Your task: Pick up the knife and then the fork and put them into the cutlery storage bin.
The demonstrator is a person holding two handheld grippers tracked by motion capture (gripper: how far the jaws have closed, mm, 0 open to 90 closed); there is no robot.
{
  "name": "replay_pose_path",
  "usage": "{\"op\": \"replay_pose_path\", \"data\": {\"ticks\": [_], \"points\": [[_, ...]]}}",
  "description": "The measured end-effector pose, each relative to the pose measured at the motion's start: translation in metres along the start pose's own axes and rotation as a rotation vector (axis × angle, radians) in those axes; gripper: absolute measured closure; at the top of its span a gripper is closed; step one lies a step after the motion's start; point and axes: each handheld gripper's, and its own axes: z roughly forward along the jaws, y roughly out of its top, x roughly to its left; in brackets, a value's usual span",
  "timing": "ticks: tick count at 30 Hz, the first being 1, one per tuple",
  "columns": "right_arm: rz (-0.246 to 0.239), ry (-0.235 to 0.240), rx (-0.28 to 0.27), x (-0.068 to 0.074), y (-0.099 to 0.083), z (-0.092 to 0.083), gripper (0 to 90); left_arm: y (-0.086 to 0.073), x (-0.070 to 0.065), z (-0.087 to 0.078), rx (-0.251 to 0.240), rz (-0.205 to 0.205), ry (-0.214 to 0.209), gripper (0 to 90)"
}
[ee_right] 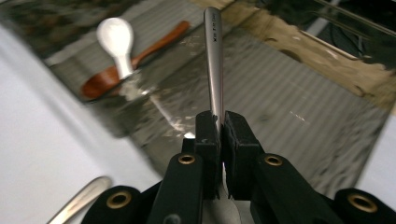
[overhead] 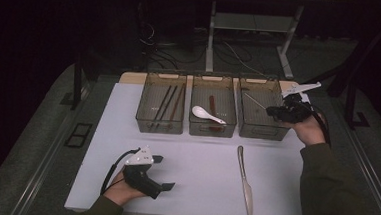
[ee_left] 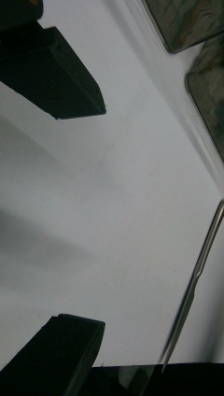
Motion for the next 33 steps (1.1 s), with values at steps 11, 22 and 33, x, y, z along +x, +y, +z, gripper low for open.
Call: {"op": "replay_pose_path", "data": {"ticks": [11, 22, 33], "points": [[0.043, -0.032, 0.083, -0.024, 0.006, 0.036, 84.5, 0.000, 0.000, 0.000, 0.003, 0.003, -0.002, 0.0], [0.111, -0.030, 0.059, -0.032, -0.005, 0.041, 61.0, 0.000, 0.000, 0.000, -0.001, 0.001, -0.002, 0.0], [0.095, 0.041, -0.028, -0.001, -0.021, 0.003, 69.4, 0.000, 0.000, -0.001, 0.002, 0.003, 0.003, 0.0]]}}
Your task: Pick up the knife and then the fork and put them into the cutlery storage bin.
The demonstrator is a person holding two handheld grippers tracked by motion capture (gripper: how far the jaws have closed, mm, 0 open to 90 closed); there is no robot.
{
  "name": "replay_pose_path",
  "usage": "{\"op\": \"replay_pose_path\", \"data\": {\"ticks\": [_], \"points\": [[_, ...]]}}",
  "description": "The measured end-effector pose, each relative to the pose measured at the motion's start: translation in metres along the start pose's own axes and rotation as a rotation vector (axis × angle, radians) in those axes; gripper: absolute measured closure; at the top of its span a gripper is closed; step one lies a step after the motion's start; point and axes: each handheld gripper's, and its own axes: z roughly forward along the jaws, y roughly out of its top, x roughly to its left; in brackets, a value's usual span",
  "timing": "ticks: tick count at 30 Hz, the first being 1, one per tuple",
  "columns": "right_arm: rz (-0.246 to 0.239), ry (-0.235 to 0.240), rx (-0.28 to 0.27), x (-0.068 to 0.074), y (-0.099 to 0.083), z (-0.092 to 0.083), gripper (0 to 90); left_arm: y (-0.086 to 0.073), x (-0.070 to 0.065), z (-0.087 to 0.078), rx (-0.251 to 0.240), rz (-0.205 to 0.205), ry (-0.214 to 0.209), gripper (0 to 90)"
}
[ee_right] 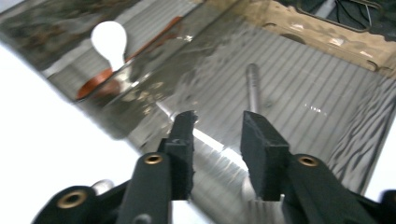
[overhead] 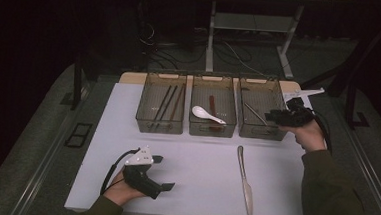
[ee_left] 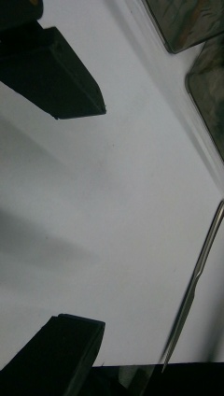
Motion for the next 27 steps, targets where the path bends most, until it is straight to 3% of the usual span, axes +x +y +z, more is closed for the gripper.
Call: {"op": "replay_pose_path", "data": {"ticks": [8, 15, 27], "points": [[-0.061, 0.054, 0.014, 0.031, -0.019, -0.010, 89.3, 0.000, -0.001, 0.001, 0.003, 0.001, 0.003, 0.0], [-0.086, 0.078, 0.053, 0.051, -0.037, -0.001, 89.5, 0.000, -0.001, 0.000, 0.002, 0.004, 0.005, 0.0], [-0.134, 0.116, 0.162, 0.077, -0.049, 0.039, 89.6, 0.000, -0.001, 0.001, 0.006, 0.005, 0.002, 0.0]]}}
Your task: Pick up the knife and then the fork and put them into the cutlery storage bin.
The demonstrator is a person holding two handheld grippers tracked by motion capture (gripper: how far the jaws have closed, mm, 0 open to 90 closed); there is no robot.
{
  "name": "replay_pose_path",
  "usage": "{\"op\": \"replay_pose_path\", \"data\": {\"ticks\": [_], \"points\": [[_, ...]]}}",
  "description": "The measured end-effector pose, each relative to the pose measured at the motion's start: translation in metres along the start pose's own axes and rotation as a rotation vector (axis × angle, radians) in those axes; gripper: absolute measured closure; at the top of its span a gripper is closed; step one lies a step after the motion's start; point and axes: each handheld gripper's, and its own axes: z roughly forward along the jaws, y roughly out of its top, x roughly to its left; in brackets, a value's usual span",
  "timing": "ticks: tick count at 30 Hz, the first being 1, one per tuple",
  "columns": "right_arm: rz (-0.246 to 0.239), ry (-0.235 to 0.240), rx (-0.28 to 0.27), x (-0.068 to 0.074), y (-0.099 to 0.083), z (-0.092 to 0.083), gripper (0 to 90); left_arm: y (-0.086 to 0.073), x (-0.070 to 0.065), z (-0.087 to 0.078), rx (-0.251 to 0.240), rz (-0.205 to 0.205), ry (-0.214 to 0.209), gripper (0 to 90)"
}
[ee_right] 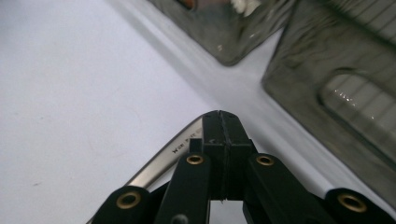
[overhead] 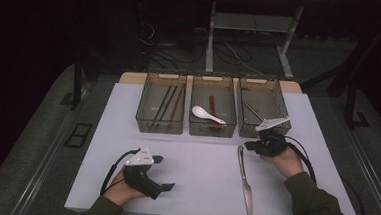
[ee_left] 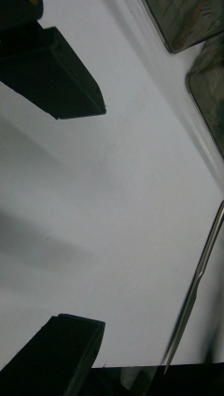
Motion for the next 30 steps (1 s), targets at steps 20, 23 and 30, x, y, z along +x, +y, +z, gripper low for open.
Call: {"op": "replay_pose_path", "data": {"ticks": [20, 23, 30], "points": [[-0.005, -0.004, 0.035, 0.005, 0.005, 0.026, 89.7, 0.000, 0.000, 0.001, 0.002, 0.002, -0.003, 0.0], [-0.010, 0.007, 0.033, 0.010, 0.009, 0.030, 89.7, 0.000, 0.000, 0.001, 0.003, 0.003, -0.003, 0.0], [-0.048, 0.027, 0.037, 0.024, 0.017, 0.040, 89.7, 0.000, 0.000, 0.000, 0.002, 0.001, -0.003, 0.0]]}}
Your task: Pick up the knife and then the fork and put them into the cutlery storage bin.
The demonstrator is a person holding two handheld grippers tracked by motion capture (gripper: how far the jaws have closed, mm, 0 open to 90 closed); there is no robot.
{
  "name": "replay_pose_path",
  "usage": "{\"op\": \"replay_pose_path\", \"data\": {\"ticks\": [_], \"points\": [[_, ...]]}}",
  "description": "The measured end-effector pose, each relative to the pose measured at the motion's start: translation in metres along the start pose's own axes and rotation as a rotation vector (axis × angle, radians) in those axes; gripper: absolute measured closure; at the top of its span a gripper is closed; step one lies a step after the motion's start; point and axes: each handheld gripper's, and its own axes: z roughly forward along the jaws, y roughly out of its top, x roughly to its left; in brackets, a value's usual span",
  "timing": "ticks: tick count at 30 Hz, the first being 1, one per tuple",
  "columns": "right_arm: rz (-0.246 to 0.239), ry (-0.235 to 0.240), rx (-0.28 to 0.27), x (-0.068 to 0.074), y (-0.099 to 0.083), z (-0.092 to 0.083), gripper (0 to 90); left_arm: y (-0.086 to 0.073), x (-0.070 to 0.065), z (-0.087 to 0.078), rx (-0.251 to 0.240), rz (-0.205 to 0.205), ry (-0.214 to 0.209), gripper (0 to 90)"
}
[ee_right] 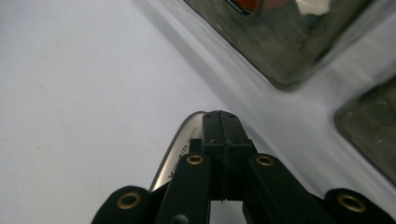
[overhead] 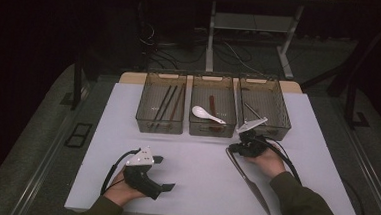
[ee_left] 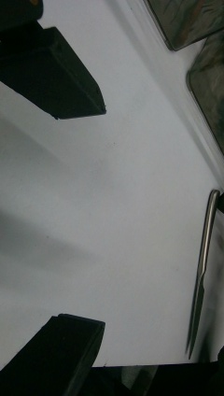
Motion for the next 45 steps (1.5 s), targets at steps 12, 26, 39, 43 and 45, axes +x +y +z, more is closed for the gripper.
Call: {"op": "replay_pose_path", "data": {"ticks": [12, 26, 39, 43, 45], "points": [[-0.051, 0.063, 0.000, 0.018, 0.006, 0.007, 89.8, 0.000, 0.000, 0.000, 0.000, 0.001, 0.000, 0.0], [-0.121, 0.127, 0.010, 0.042, 0.015, 0.012, 89.6, 0.000, 0.000, -0.001, -0.005, 0.003, -0.002, 0.0], [-0.111, 0.207, -0.060, 0.026, 0.010, -0.021, 61.7, -0.001, 0.000, 0.000, -0.003, 0.004, -0.004, 0.0], [-0.105, 0.204, -0.073, 0.024, 0.006, -0.031, 54.5, -0.001, 0.000, 0.000, -0.005, 0.002, -0.004, 0.0], [-0.099, 0.194, -0.081, 0.022, 0.004, -0.036, 52.8, -0.001, 0.000, 0.000, -0.007, 0.001, -0.004, 0.0]]}}
